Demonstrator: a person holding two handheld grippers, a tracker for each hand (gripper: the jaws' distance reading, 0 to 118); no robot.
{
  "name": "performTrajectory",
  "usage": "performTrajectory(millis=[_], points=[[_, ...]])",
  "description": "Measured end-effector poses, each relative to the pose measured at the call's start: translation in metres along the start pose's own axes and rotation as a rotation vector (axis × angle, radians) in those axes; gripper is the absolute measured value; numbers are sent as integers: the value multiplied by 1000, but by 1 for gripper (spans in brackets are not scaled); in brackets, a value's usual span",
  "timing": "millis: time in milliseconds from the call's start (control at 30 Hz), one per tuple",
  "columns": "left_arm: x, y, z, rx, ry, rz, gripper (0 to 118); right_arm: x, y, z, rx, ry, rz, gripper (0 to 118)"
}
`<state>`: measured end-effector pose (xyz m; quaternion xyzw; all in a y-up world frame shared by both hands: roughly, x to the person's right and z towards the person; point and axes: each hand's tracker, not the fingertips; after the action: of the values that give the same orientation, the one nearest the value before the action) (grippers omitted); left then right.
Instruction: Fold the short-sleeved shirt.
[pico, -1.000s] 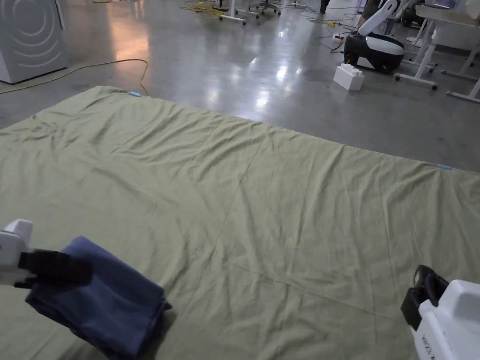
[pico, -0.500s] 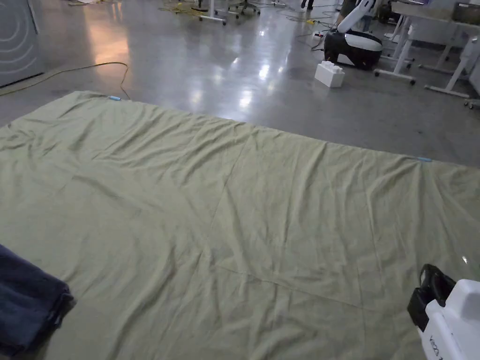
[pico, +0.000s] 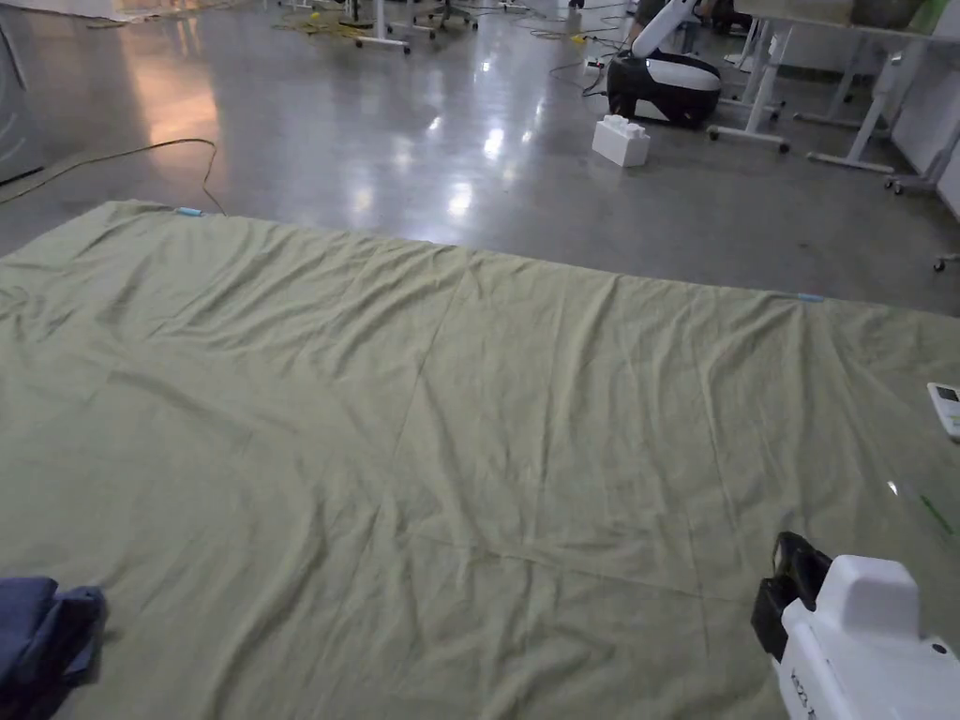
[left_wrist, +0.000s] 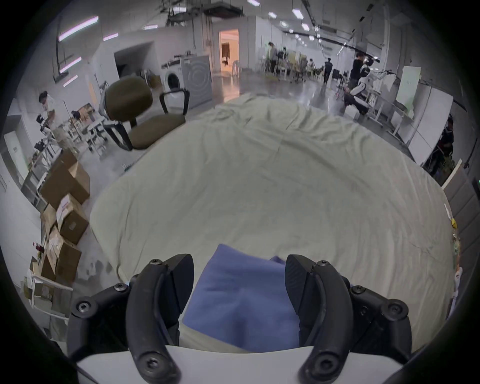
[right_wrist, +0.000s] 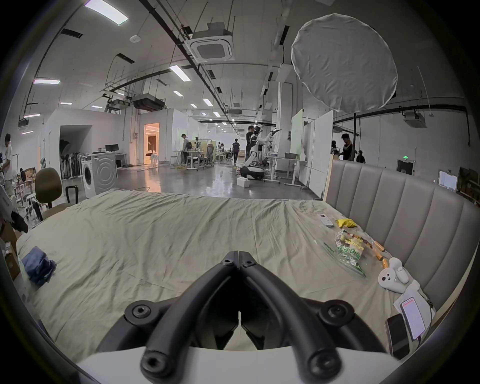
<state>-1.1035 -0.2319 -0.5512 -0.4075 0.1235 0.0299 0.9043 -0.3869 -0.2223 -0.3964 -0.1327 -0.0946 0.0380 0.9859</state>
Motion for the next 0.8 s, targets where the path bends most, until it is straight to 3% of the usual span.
performTrajectory(millis=[233,500,800], points=[[76,-42,23,169,-182,48,75,-5,-7,-2,0,18,-11,1],[214,-98,55,337,-262,-48,74,-4,-12,-4,2,9,-14,1],[330,-96,102,569,-359,-145,71,-2,-7,-6,36,-13,-12,1]])
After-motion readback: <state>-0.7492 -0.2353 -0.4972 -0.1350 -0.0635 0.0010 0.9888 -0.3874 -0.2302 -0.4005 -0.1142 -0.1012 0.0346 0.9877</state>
